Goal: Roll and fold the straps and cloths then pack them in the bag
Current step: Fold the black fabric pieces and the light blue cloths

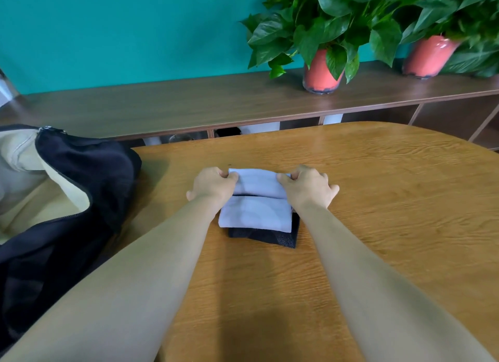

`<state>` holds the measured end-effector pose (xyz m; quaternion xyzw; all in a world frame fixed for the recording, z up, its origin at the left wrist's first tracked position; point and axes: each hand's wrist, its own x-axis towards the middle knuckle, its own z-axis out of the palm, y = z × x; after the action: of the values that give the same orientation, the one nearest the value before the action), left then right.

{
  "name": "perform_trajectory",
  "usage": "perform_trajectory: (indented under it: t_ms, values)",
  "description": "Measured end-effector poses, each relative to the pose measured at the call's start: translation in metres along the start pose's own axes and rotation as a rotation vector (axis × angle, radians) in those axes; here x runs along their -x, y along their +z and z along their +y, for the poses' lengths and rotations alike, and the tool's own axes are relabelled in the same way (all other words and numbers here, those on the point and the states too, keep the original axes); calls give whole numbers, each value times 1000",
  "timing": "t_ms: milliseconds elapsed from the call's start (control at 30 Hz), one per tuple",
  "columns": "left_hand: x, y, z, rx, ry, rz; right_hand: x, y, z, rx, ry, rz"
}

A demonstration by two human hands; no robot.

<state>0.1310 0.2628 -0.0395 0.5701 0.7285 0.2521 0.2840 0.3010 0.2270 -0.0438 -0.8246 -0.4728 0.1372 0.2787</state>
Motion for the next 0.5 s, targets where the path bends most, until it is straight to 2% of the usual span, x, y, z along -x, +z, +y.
perform_trajectory:
  t_ms: [200,400,500]
  values:
    - [-4,0,6,38,-82,-26,-5,-5,-3,-41,139,-88]
    - [4,-10,1,185,-33,53,3,-8,-5,-158,149,22]
    - [10,-19,4,178,-10,144,10,-12,-7,-114,92,135]
